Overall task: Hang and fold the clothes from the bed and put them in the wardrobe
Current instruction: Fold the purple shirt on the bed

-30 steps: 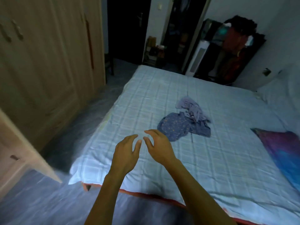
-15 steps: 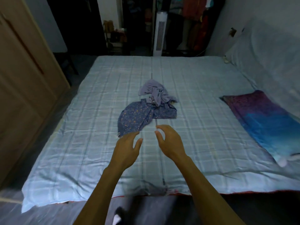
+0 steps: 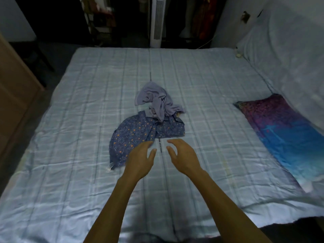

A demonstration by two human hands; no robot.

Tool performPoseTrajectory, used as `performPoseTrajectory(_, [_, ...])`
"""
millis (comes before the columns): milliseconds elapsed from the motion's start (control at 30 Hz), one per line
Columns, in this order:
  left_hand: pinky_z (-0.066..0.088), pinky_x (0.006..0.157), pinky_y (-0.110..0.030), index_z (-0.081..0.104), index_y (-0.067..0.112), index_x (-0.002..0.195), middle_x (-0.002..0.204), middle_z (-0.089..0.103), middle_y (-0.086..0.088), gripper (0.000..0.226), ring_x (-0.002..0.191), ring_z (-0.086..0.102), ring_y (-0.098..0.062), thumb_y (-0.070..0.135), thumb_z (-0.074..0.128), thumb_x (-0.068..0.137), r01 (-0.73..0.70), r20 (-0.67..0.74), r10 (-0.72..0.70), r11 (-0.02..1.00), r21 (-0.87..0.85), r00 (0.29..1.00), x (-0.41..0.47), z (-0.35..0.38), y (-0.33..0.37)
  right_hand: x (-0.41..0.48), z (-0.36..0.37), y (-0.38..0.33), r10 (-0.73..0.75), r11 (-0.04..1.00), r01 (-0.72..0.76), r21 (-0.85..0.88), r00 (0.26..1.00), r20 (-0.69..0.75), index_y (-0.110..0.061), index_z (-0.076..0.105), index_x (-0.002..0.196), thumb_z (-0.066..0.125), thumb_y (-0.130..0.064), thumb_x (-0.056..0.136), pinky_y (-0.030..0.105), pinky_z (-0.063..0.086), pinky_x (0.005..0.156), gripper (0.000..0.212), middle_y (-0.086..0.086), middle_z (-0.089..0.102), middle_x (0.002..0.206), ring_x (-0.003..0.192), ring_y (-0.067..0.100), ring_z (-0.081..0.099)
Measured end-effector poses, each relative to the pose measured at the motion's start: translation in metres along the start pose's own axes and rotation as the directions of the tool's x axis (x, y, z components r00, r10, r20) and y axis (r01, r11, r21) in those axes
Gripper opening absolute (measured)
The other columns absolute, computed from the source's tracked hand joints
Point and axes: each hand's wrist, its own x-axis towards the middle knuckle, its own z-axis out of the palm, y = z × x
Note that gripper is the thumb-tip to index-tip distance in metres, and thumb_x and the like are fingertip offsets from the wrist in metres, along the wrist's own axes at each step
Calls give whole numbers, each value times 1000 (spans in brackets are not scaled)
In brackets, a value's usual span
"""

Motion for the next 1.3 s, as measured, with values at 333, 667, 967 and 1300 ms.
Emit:
performPoseTrajectory(333, [48, 78, -44, 58, 6, 114, 107, 62, -15, 29, 95, 58, -33, 26, 53, 93, -56, 127, 30, 976, 209, 992, 200, 49, -39, 143, 25, 67, 68, 997, -72, 36, 993, 100, -8, 63, 119, 56, -22, 95, 36, 48, 88, 29, 10, 64, 116, 105, 25, 60])
performPoseTrajectory(667, [23, 108, -54, 14, 11, 151, 157, 7, -19, 74, 144, 9, -38, 17, 56, 90, -228, 381, -43, 736, 637, 924, 350, 148, -85, 236, 76, 159, 280, 941, -305, 144, 945, 172, -8, 63, 119, 56, -21, 95, 34, 48, 86, 28, 12, 63, 116, 102, 25, 60])
performPoseTrajectory(967, [43, 89, -52, 64, 4, 67, 65, 63, -19, 12, 72, 62, -36, -7, 69, 65, -404, 393, 170, 640, 653, 904, 436, 167, -131, 270, 101, 192, 401, 892, -436, 117, 884, 240, -13, 58, 127, 53, -27, 96, 31, 44, 91, 34, 8, 59, 125, 110, 23, 57])
performPoseTrajectory(1300, [42, 63, -34, 64, 6, 102, 86, 68, -16, 27, 72, 60, -31, 9, 40, 89, -342, 53, 342, 940, -6, 938, 428, 48, -11, 288, 63, 114, 278, 929, -286, 234, 958, 68, -17, 20, 150, 56, -33, 94, 38, 41, 103, 69, 8, 31, 150, 134, 24, 36])
